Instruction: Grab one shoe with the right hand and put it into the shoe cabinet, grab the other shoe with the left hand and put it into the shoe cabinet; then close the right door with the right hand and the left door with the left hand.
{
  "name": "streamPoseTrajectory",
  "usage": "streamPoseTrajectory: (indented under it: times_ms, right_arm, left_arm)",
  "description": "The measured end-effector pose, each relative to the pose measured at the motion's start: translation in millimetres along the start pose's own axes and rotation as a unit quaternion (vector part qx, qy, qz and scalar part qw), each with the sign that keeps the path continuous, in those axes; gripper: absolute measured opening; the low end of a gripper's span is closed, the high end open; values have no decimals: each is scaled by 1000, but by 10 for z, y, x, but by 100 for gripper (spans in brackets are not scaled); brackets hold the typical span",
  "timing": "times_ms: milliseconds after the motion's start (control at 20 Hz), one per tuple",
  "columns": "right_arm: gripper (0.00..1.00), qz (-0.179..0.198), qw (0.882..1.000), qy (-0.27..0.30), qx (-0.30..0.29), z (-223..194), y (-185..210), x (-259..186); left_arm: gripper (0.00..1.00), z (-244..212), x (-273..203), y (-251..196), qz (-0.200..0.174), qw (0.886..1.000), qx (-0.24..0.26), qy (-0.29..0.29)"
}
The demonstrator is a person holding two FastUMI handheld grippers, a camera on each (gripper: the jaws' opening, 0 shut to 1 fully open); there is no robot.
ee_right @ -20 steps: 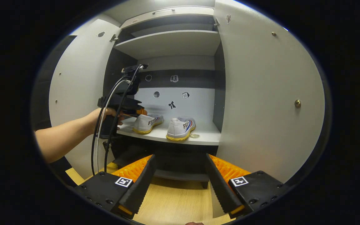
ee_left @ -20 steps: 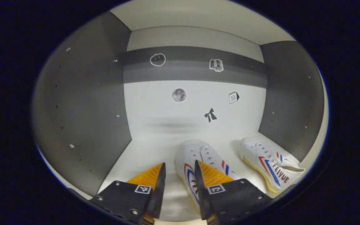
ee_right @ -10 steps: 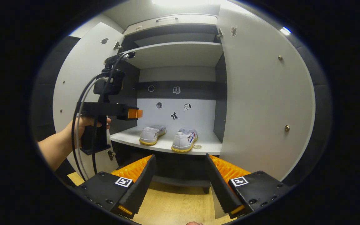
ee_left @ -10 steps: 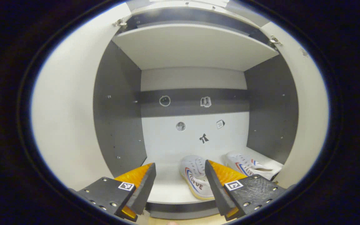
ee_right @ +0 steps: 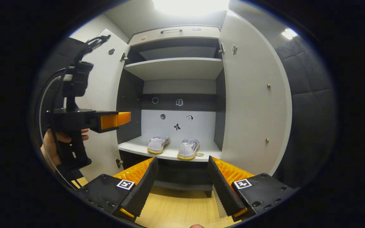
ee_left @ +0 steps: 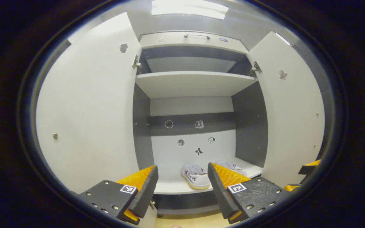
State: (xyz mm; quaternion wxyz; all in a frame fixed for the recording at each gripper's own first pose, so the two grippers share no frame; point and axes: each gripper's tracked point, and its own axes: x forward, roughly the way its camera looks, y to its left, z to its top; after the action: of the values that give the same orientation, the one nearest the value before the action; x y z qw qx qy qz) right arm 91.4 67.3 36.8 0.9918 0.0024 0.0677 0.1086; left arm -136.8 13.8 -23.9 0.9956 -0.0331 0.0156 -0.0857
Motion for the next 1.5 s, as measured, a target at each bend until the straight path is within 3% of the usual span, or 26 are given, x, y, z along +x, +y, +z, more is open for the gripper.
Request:
streamPoseTrajectory:
  times_ms: [50,100,450,650,700,1050,1500]
  right_arm:
    - [94,0,1000,-4,1,27,15,-37]
    - [98,0,1000,-8,2,55,30,-72]
    - [94,-5,1000,-14,-4,33,53,-286]
    - [94,-23,1000,-9,-4,-65,-84,-404]
    - [98,-31,999,-7,-6,-89,-157,-440]
    - [99,-144,990,-7,1,-67,-1092,-640]
    - [99,-286,957,-35,-18,388,-2293,-745]
  left_arm:
    - [88,21,-111,22,0,1000,-4,-3]
    - [88,63,-233,55,-1,1000,-5,-7]
    - [88,-88,-811,130,-1,1000,0,-7]
    - [88,-236,-1092,227,6,1000,15,-2]
    - [88,-277,-1144,237,5,1000,13,0]
    - [88,-273,-1392,408,19,1000,12,-6]
    - [88,-248,-1525,499,40,999,12,-9]
